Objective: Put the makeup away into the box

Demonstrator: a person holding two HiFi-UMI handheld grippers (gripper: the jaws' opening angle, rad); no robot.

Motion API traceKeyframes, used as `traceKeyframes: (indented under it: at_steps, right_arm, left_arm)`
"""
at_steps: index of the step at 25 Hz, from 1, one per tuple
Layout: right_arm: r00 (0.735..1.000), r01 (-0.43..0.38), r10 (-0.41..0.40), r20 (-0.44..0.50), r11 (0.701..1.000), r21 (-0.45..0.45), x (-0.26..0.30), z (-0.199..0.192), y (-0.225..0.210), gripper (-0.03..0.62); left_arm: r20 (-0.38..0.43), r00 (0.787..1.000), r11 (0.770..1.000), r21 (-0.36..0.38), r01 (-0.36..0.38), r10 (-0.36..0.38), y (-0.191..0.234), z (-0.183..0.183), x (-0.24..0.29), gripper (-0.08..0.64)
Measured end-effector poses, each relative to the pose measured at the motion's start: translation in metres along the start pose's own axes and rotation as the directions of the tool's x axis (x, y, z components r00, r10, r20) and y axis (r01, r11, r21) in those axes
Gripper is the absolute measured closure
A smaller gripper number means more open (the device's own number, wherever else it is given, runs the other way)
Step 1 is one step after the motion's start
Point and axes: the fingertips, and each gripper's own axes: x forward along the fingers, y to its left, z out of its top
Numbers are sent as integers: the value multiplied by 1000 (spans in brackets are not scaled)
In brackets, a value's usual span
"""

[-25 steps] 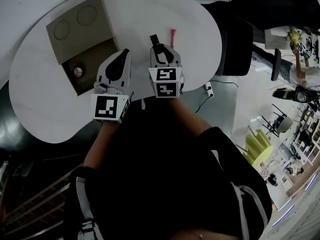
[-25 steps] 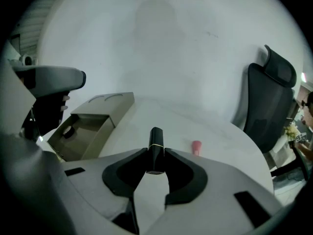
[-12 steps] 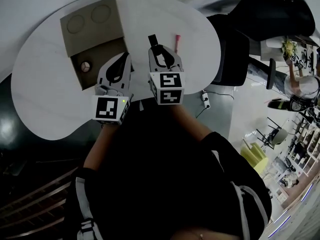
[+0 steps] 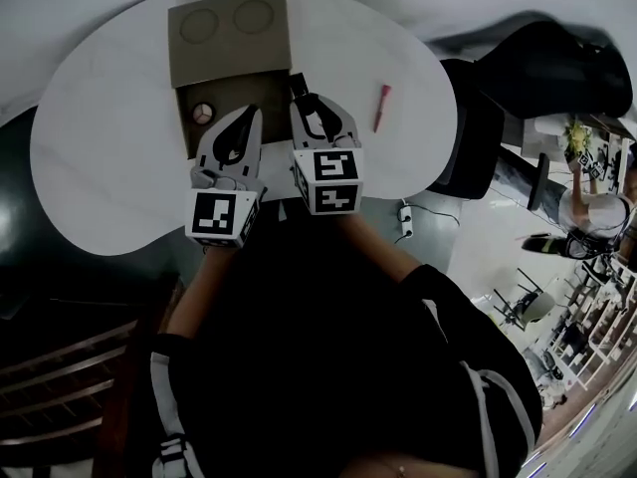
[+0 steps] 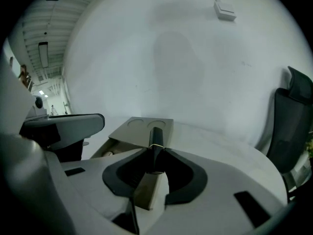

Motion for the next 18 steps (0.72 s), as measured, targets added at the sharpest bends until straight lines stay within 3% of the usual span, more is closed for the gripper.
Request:
traceKeyframes:
  at_steps: [11,18]
  right_arm:
    - [995,-87,86,-59,996,-15,39,-13,69,471]
    - [984,-100,100,-150,995,7,70,-44,93,471]
  left_arm:
    - [-20,994,994,-41,-106,106,59,-18,-39,554]
    - [-52,990,989,-56,-135,132,80,-36,-53,554]
